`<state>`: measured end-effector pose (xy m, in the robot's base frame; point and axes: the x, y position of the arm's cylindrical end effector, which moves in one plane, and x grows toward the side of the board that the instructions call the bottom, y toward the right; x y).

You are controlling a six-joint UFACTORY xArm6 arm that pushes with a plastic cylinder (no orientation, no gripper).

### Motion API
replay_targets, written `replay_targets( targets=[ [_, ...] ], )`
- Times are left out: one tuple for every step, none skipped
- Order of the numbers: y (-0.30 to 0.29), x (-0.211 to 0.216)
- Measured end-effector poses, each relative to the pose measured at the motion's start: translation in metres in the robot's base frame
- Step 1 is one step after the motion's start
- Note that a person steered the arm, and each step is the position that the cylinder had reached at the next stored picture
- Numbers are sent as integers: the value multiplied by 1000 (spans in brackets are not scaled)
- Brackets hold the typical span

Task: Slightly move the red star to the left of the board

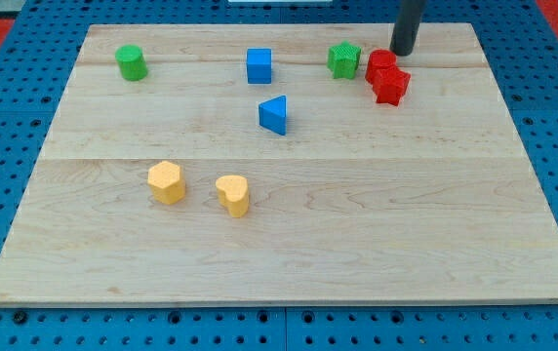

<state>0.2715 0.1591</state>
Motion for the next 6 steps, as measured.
replay_targets(
  targets=[
    [-16,58],
    [-1,69],
    [31,56],
    [42,25],
    [3,51],
    [-21,100]
  ],
)
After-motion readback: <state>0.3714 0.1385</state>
